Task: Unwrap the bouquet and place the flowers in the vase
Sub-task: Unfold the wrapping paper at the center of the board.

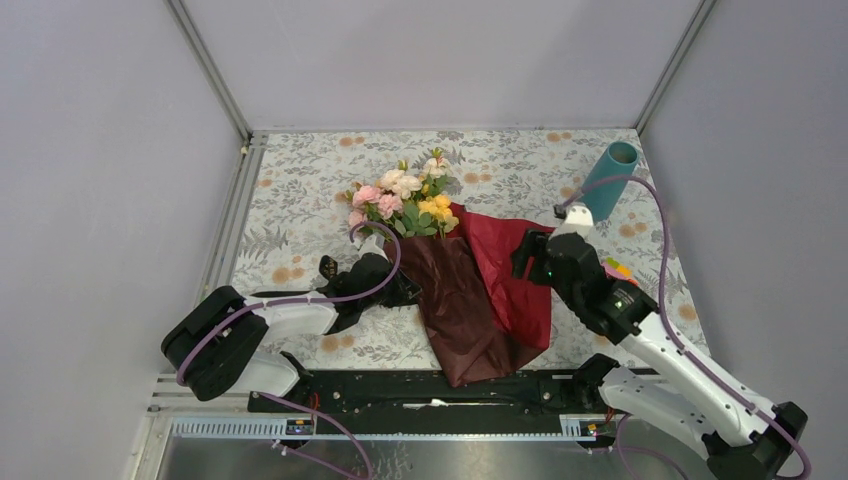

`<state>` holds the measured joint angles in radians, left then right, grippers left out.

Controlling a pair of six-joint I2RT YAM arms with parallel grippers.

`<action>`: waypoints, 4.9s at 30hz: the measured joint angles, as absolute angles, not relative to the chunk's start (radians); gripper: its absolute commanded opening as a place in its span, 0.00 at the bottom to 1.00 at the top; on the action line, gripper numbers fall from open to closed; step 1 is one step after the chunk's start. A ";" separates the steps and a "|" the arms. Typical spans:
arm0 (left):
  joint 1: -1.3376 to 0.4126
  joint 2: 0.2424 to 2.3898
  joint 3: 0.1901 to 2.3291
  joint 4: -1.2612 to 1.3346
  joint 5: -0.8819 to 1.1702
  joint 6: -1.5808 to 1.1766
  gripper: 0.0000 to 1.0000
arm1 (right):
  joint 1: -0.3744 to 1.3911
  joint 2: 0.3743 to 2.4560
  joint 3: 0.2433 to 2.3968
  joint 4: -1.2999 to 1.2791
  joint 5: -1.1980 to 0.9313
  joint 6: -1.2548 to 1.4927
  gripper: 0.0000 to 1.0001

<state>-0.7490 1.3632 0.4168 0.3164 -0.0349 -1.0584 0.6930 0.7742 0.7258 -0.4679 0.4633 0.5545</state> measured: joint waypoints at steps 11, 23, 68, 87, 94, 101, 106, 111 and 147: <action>-0.749 1.363 0.417 0.316 -0.035 -1.058 0.00 | 0.693 1.211 0.854 -0.295 -0.145 0.422 0.48; -0.749 1.363 0.417 0.316 -0.037 -1.059 0.00 | 0.693 1.571 0.958 -0.316 -0.196 0.362 0.39; -0.748 1.266 0.373 0.278 -0.071 -1.007 0.49 | 0.259 1.419 0.897 -0.466 0.202 0.535 0.72; -0.747 1.053 0.399 0.121 -0.088 -0.960 0.78 | 0.136 1.267 0.883 -0.615 0.059 0.468 0.88; -0.747 1.123 0.392 0.196 -0.047 -0.981 0.71 | -0.072 1.278 0.797 -0.592 0.034 0.526 0.83; -0.747 1.184 0.390 0.246 -0.036 -0.994 0.66 | -0.116 1.296 0.757 -0.565 0.033 0.560 0.76; -0.747 1.209 0.390 0.264 -0.036 -0.995 0.65 | -0.173 1.288 0.713 -0.564 0.035 0.574 0.73; -0.747 1.226 0.390 0.272 -0.035 -0.995 0.63 | -0.196 1.286 0.701 -0.556 0.033 0.578 0.67; -0.745 1.367 0.344 0.392 -0.100 -1.079 0.00 | -0.206 1.463 0.731 -0.410 0.054 0.621 0.00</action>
<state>-0.7448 1.3670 0.3443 0.3916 -0.1001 -1.0790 -0.2062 1.4631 0.7315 -0.4095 0.0540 0.6209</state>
